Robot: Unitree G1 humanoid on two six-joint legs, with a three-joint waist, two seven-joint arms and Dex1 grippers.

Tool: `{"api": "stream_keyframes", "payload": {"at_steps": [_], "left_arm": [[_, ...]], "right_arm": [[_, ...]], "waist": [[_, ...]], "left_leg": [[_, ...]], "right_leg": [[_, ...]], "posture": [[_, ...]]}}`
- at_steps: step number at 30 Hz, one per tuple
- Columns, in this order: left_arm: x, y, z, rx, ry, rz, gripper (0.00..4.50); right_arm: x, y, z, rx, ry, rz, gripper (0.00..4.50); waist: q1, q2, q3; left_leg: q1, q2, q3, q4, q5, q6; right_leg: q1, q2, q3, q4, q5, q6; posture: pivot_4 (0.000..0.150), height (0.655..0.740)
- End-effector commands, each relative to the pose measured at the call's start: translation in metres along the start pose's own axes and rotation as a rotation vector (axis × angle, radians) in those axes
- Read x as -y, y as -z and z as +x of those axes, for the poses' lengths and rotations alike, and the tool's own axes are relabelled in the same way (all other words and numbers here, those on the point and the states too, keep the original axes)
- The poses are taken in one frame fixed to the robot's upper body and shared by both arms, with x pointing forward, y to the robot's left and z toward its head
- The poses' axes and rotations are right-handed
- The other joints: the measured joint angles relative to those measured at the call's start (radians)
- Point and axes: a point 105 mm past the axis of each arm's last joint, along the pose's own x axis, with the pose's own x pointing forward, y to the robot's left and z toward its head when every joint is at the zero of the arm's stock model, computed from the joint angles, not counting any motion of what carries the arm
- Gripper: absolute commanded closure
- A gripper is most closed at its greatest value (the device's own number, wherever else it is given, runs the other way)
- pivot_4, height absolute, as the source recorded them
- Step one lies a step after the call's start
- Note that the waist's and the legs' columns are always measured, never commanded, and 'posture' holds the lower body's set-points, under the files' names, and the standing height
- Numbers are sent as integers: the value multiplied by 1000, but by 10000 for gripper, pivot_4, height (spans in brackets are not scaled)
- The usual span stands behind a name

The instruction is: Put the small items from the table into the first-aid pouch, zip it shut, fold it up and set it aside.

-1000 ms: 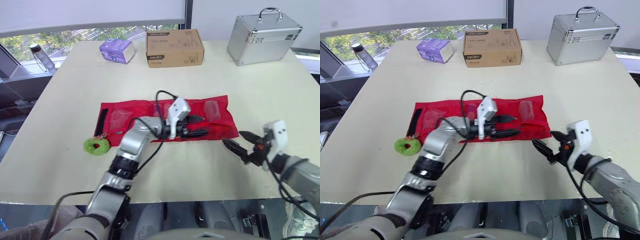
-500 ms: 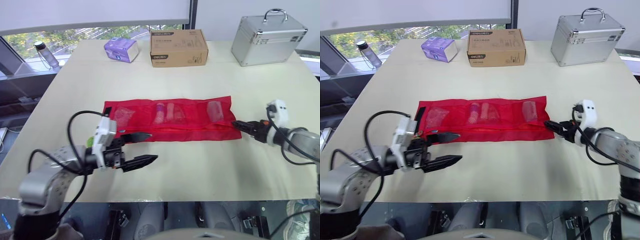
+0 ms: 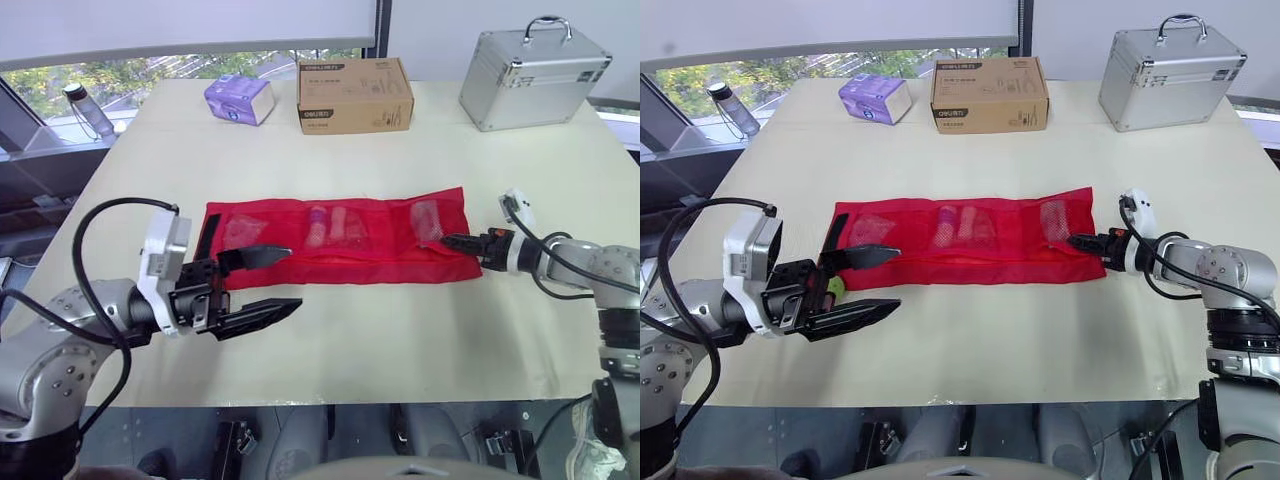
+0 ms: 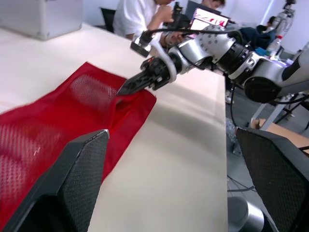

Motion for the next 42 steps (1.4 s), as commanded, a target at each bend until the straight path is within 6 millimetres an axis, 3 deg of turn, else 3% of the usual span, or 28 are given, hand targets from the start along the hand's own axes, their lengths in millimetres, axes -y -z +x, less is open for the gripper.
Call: {"api": "stream_keyframes", "payload": {"at_steps": [1, 12, 13, 15, 18, 22, 25, 28, 30, 35, 42], "left_arm": [[11, -11, 14, 27, 60, 16, 0], [14, -21, 42, 108, 109, 34, 0], [14, -23, 47, 127, 115, 36, 0], [16, -28, 56, 159, 138, 39, 0], [18, -30, 63, 169, 164, 37, 0], [14, -32, 67, 166, 170, 37, 0], [9, -30, 64, 145, 134, 24, 0], [-29, -10, 45, 111, -83, -65, 0], [-50, 1, 32, 91, -195, -110, 0], [-100, 39, 15, -21, -441, -243, 0], [-119, 74, 30, -193, -504, -424, 0]], "right_arm": [[-1, -23, -30, 74, 43, -81, 44799], [68, -35, -134, -41, 488, -267, 44799], [82, -34, -143, -59, 541, -276, 44799], [100, -33, -152, -85, 584, -282, 44799], [111, -36, -155, -106, 593, -340, 44799], [108, -38, -168, -92, 594, -397, 30890], [96, -38, -192, -60, 629, -507, 16221], [26, -38, -194, 223, 311, -621, 1185], [-13, -24, -189, 261, 153, -700, 489], [-78, -4, -154, 269, -95, -812, 489], [-128, 11, -122, 206, -264, -942, 489]], "waist": [[5, 0, 0], [19, 1, 0], [19, 1, 0], [18, 0, 0], [14, 1, 1], [16, 2, 1], [27, 2, 1], [23, 2, 1], [18, 3, 1], [8, 3, 1], [24, 1, 2]], "left_leg": [[0, 0, 0, 0, 0, 0], [0, -1, 2, 0, 0, 0], [0, -1, 2, 0, 0, 0], [1, -1, 3, 1, 0, 0], [1, 0, 4, 0, 0, 0], [1, 0, 5, 0, 0, 0], [0, -1, 4, 0, 0, 0], [0, 0, 4, 0, 0, 0], [2, 1, 4, -1, 0, 0], [3, 3, 5, -1, 0, 0], [0, 1, 3, 0, 0, 0]], "right_leg": [[0, 0, 0, 0, 0, 0], [0, 0, 1, -1, 0, 0], [0, 0, 2, -1, 0, 0], [1, 0, 2, -1, 0, 0], [0, 0, 4, -1, 0, 0], [0, 0, 5, -1, 0, 0], [0, 0, 3, -1, 0, 0], [1, 0, 3, -2, 0, 1], [1, 1, 4, -2, 0, 1], [1, 3, 5, 0, -2, 5], [0, 1, 3, -2, 0, 1]], "posture": [[1500, 7400], [1500, 7400], [1500, 7400], [1500, 7400], [1500, 7400], [1500, 7400], [1500, 7400], [1500, 7400], [1500, 7400], [1500, 7400], [1500, 7400]]}}
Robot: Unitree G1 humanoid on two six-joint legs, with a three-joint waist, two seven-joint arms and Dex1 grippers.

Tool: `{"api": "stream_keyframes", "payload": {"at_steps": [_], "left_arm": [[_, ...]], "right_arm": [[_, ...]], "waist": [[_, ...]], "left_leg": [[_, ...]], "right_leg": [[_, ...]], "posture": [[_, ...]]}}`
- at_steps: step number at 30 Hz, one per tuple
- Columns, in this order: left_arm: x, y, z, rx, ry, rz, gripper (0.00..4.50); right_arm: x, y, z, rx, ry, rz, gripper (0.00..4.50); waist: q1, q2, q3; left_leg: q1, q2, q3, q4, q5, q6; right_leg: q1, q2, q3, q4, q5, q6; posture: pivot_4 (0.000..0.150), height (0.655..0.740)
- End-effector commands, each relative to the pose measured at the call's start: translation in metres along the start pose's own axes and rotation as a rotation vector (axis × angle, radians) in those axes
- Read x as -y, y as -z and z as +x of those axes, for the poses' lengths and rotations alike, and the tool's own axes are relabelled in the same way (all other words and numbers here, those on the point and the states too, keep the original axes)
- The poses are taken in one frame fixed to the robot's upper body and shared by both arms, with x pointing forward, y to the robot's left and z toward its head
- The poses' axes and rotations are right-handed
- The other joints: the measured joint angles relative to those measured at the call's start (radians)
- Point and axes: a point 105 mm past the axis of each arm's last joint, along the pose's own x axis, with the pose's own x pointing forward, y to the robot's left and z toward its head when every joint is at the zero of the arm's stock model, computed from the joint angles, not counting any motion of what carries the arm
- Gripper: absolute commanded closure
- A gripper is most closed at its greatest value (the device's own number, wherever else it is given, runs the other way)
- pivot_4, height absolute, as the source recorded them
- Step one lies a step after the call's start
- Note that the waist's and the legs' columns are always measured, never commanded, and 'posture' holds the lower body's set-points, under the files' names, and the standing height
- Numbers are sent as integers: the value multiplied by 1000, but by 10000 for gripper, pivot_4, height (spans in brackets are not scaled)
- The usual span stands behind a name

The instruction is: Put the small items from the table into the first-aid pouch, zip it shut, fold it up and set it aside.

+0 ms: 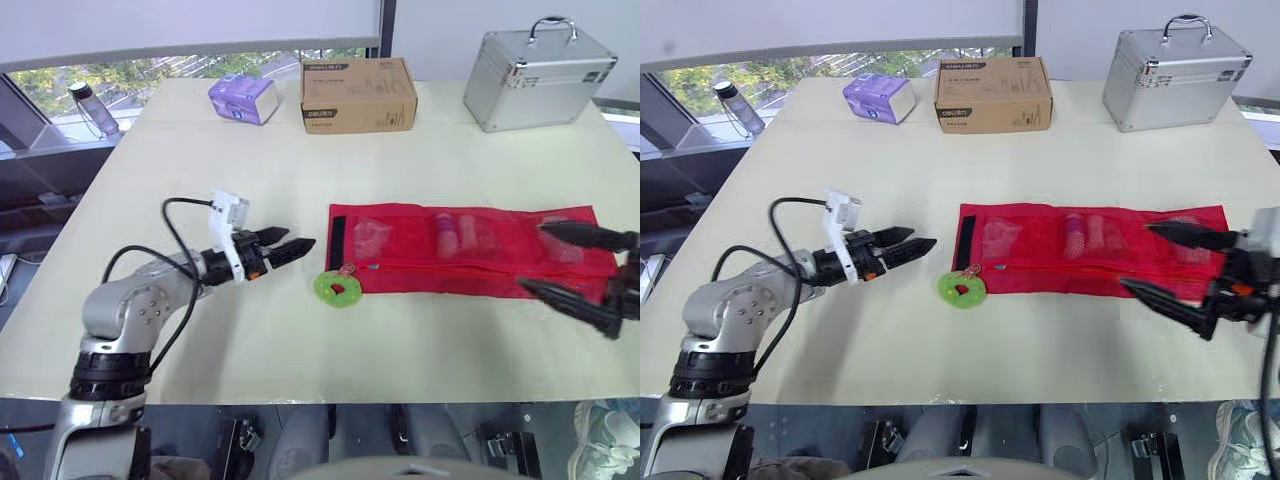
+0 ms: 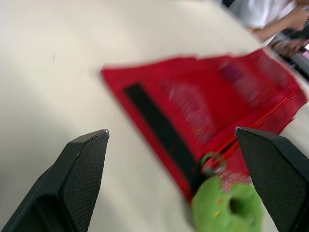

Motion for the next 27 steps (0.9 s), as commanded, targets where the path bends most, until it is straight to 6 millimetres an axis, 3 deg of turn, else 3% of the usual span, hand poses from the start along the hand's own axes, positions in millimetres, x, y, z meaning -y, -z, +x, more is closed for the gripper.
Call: {"api": "stream_keyframes", "payload": {"at_steps": [1, 12, 22, 25, 27], "left_arm": [[-5, 4, 14, -69, -35, -73, 0], [30, 12, 71, -140, 92, -256, 0], [42, -4, 72, -66, 189, -507, 0], [45, -4, 70, -74, 209, -522, 7745], [49, -5, 70, -72, 227, -536, 17081]], "right_arm": [[-13, -13, 11, 0, -46, -82, 489], [-23, -14, 11, -30, -58, -115, 489], [-33, -12, 17, -29, -63, -108, 489], [-35, -8, 24, -24, -82, -97, 0], [-38, -3, 34, -23, -108, -76, 0]], "waist": [[6, 0, 0], [23, -3, -1], [25, -4, -1], [22, -4, -1], [20, -4, -1]], "left_leg": [[0, 0, 0, 0, 0, 0], [-1, -2, -3, 2, 0, 0], [-2, -3, -3, 3, 0, 0], [-1, -3, -3, 3, 0, 0], [-1, -3, -3, 3, 0, -1]], "right_leg": [[0, -1, 0, 0, 0, 0], [1, -3, -4, 0, 0, 0], [1, -3, -4, 1, 0, 0], [1, -3, -4, 1, 0, 0], [1, -3, -4, 1, 0, 0]], "posture": [[1500, 7400], [1500, 7400], [1500, 7400], [1500, 7400], [1500, 7400]]}}
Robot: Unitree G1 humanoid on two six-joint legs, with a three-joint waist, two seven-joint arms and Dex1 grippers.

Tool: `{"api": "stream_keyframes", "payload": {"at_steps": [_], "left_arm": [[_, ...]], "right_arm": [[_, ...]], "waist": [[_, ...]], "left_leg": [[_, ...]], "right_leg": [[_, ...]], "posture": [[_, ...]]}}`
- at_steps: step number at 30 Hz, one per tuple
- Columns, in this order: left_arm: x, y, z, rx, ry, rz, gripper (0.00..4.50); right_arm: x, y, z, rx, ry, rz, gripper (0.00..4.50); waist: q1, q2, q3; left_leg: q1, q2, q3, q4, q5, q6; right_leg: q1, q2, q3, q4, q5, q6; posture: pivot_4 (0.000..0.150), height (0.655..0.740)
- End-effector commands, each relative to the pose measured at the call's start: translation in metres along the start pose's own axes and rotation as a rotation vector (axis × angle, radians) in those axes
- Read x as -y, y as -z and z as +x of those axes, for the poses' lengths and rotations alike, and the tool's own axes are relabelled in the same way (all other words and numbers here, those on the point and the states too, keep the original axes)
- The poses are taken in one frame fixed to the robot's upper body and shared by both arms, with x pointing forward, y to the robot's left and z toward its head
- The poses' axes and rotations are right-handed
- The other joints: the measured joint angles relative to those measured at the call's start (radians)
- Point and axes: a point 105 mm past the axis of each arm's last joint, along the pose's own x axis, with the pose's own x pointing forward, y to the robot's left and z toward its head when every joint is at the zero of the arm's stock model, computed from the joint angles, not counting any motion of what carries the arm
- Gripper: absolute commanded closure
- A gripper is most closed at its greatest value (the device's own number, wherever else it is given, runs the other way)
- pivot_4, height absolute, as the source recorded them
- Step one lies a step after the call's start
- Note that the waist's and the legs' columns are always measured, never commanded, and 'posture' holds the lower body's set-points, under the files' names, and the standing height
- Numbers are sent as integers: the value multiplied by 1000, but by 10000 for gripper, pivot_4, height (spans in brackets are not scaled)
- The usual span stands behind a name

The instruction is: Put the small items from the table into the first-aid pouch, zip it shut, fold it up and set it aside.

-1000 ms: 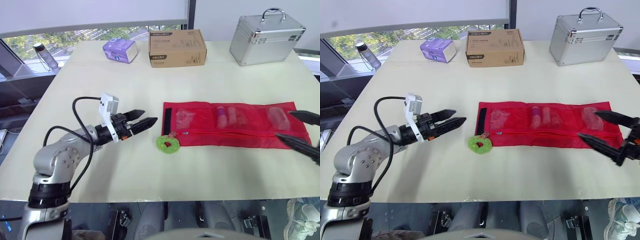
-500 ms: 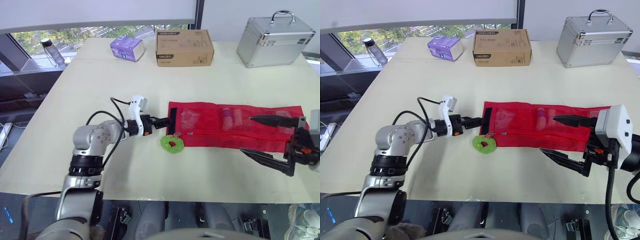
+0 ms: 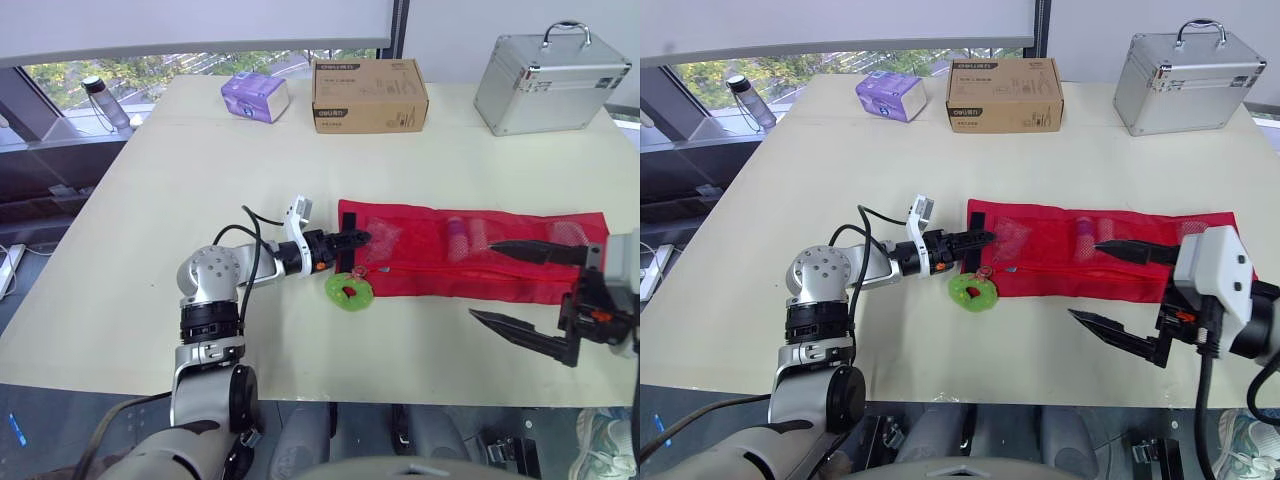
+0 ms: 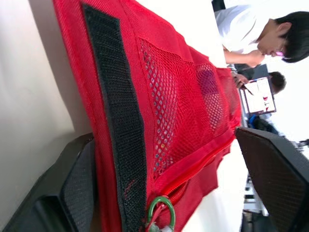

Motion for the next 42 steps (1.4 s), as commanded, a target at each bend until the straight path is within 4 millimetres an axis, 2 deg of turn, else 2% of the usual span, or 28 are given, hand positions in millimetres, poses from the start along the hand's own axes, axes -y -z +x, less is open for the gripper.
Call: {"api": "stream_keyframes", "payload": {"at_steps": [1, 5, 6, 9, 13, 16, 18, 21, 30, 37, 38, 42], "left_arm": [[15, -3, 1, 6, 70, -7, 21084], [16, -3, 2, 23, 79, -25, 42755], [17, -3, 2, 26, 81, -27, 44896], [18, -4, 3, 40, 86, -33, 44896], [21, -3, 5, 49, 92, -36, 44896], [21, -3, 6, 55, 89, -37, 44896], [21, -2, 6, 58, 87, -38, 45000], [21, -2, 6, 64, 86, -39, 45000], [24, -2, 7, 72, 87, -35, 45000], [24, -1, 7, 74, 85, -26, 45000], [24, -1, 7, 74, 83, -25, 45000], [20, -2, 4, 74, 68, -15, 45000]], "right_arm": [[-7, 1, 18, 24, -45, -11, 0], [-5, 21, 45, 7, -55, 71, 0], [-3, 26, 50, -3, -50, 79, 0], [1, 51, 69, -40, -34, 180, 0], [0, 69, 95, -45, -39, 320, 0], [0, 72, 112, -31, -46, 400, 0], [1, 75, 121, -37, -38, 433, 5158], [0, 77, 132, -51, -47, 475, 5158], [-4, 85, 147, -92, -61, 507, 5158], [7, 92, 149, -125, 25, 502, 36775], [8, 93, 148, -126, 33, 500, 43719], [22, 94, 127, -137, 118, 479, 44733]], "waist": [[-1, 0, 0], [-2, -1, 0], [-2, -1, 0], [-1, -2, 0], [1, -2, 0], [-6, -2, 0], [-7, -2, 0], [-11, -2, 0], [-22, -2, 0], [-23, -2, 0], [-23, -2, 0], [-21, -2, 0]], "left_leg": [[0, 0, 0, 0, 0, 0], [0, 0, 0, 0, 2, -3], [0, 0, 0, 0, 2, -4], [0, 0, 0, 0, 2, -4], [-1, 0, -1, 0, 3, -5], [0, 0, -1, 0, 3, -5], [0, 0, -1, 0, 3, -5], [0, 0, -1, 0, 3, -5], [0, -1, -2, 0, 3, -5], [0, -1, -2, 0, 3, -4], [0, -1, -2, 0, 3, -4], [0, -1, -2, 0, 2, -4]], "right_leg": [[0, 0, 0, 0, 0, 0], [0, 0, 0, 0, 0, 0], [0, 0, 0, 0, 0, 0], [0, 0, 0, 0, 0, 0], [-1, -1, 0, 0, 0, 0], [-1, -1, 0, 1, 0, 0], [-1, -1, 0, 1, 0, 0], [-1, -1, -1, 1, 0, 0], [-1, -1, -1, 2, 0, 0], [-1, -1, -1, 2, 0, 0], [-1, -1, -1, 2, 0, 0], [-1, -1, -1, 1, 0, 0]], "posture": [[1500, 7400], [1500, 7400], [1500, 7400], [1500, 7400], [1500, 7400], [1500, 7400], [1500, 7400], [1500, 7400], [1500, 7400], [1500, 7400], [1500, 7400], [1500, 7400]]}}
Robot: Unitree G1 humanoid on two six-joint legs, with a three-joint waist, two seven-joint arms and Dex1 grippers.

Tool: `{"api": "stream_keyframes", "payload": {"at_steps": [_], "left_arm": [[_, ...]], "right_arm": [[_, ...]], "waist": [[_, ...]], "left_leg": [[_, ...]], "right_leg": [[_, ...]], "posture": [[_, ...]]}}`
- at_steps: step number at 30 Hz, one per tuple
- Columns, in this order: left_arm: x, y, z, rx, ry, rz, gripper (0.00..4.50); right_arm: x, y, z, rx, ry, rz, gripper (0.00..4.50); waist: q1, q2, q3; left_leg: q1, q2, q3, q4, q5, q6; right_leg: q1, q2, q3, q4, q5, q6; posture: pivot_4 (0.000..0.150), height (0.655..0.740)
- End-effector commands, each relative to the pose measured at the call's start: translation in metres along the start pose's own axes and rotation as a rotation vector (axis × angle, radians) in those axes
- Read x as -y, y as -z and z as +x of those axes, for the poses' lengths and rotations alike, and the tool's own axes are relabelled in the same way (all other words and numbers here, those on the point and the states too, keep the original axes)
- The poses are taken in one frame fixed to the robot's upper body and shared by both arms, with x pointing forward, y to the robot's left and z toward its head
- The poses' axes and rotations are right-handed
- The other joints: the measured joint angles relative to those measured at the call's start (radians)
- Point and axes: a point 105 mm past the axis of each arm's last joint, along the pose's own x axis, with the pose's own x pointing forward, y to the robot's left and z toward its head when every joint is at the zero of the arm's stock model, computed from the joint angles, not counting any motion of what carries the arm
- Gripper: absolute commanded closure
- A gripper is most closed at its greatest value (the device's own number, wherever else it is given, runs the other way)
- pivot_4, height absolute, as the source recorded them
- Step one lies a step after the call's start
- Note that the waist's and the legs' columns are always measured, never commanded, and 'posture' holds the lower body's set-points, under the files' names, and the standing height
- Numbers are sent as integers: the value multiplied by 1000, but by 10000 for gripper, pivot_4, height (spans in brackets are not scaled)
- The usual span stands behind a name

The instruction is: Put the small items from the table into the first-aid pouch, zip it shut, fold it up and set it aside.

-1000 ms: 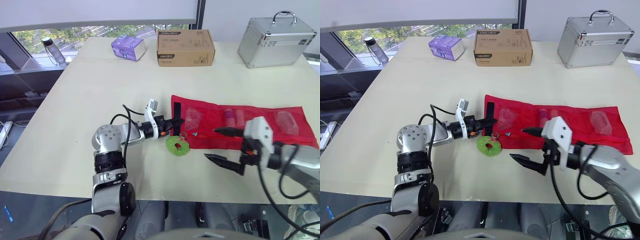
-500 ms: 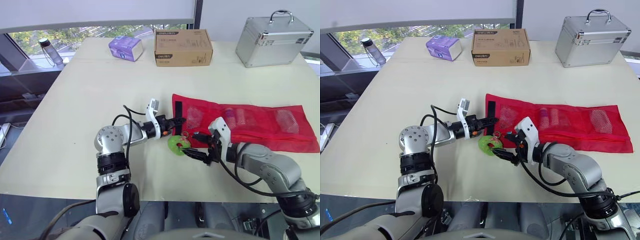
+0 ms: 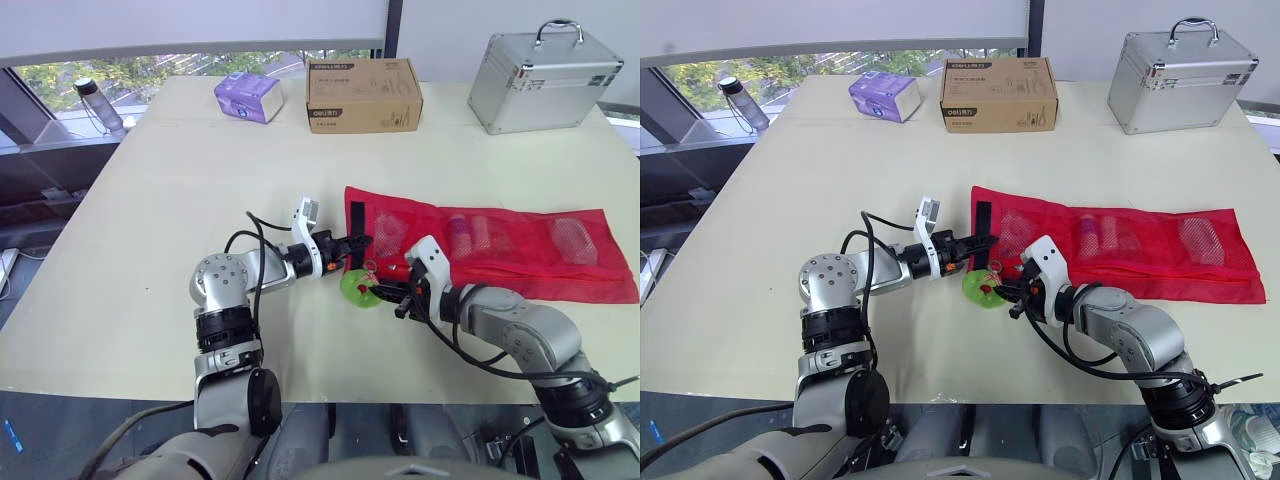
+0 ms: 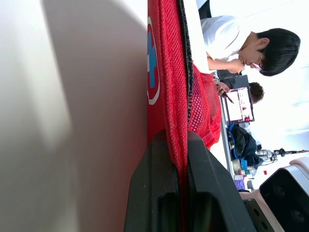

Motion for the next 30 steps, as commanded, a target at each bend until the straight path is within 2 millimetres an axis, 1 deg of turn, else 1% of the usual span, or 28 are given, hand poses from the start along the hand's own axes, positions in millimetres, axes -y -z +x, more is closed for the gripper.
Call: {"api": "stream_keyframes", "payload": {"at_steps": [1, 4, 5, 7, 11, 12, 15, 16, 17, 18, 22, 25, 30], "left_arm": [[8, -6, -6, 23, 27, 50, 45000], [4, -8, -10, 24, 12, 57, 45000], [0, -11, -15, 29, -6, 63, 45000], [-8, -18, -26, 42, -44, 75, 45000], [-21, -28, -44, 47, -99, 98, 45000], [-24, -30, -49, 47, -114, 104, 45000], [-36, -37, -61, 56, -166, 119, 45000], [-39, -39, -64, 58, -177, 123, 45000], [-41, -41, -67, 59, -186, 126, 45000], [-43, -42, -69, 58, -190, 129, 45000], [-46, -43, -73, 57, -202, 142, 45000], [-49, -46, -78, 66, -216, 152, 45000], [-52, -50, -82, 104, -240, 207, 45000]], "right_arm": [[17, -11, -29, 34, 111, -38, 44733], [29, -11, -49, 27, 180, -43, 44733], [40, -7, -68, 3, 242, -46, 44733], [65, 3, -113, -47, 397, -33, 44733], [105, 20, -195, -145, 682, -7, 44733], [116, 24, -218, -168, 767, 1, 44733], [141, 30, -280, -229, 981, -1, 44733], [146, 31, -293, -246, 1019, -4, 44733], [149, 30, -302, -248, 1043, -6, 44733], [151, 29, -306, -243, 1047, -2, 44733], [160, 30, -312, -251, 1060, -14, 44733], [164, 33, -310, -259, 1053, -33, 44733], [165, 34, -300, -257, 1006, -85, 44733]], "waist": [[1, 0, 0], [0, 0, 0], [-1, 0, 0], [3, 1, 0], [-3, 1, 0], [-4, 1, 0], [-4, 1, 0], [-4, 1, 0], [-3, 1, 0], [-4, 1, 0], [-4, 1, 0], [-4, 1, 0], [-4, 1, 0]], "left_leg": [[0, 0, 0, 0, 0, 0], [0, 0, 0, 0, 0, 0], [0, 0, 0, 0, 0, 0], [0, 0, 0, 0, -1, 2], [0, -1, 1, 0, -2, 4], [1, 0, 2, -1, -2, 4], [1, 0, 3, -1, -3, 5], [1, 0, 3, -1, -3, 5], [1, 0, 4, -1, -3, 5], [1, 0, 4, -1, -3, 5], [1, 0, 4, -1, -2, 4], [1, 0, 4, -1, -2, 4], [1, 0, 4, -1, -2, 4]], "right_leg": [[0, 0, 0, 0, 0, 0], [0, 0, 0, 0, 0, 0], [0, 0, 0, 0, 0, 0], [0, 0, 0, 0, 0, 0], [0, 0, 1, 0, 0, 0], [0, 0, 1, 0, 0, 0], [0, 0, 2, 1, 0, 0], [0, 0, 2, 1, 0, 0], [0, 0, 3, 0, 0, 0], [0, 0, 3, 0, 0, 0], [0, 1, 3, 0, 0, 0], [0, 0, 3, 0, 0, 0], [0, 0, 3, 0, 0, 0]], "posture": [[1500, 7400], [1500, 7400], [1500, 7400], [1500, 7400], [1500, 7400], [1500, 7400], [1500, 7400], [1500, 7400], [1500, 7400], [1500, 7400], [1500, 7400], [1500, 7400], [1500, 7400]]}}
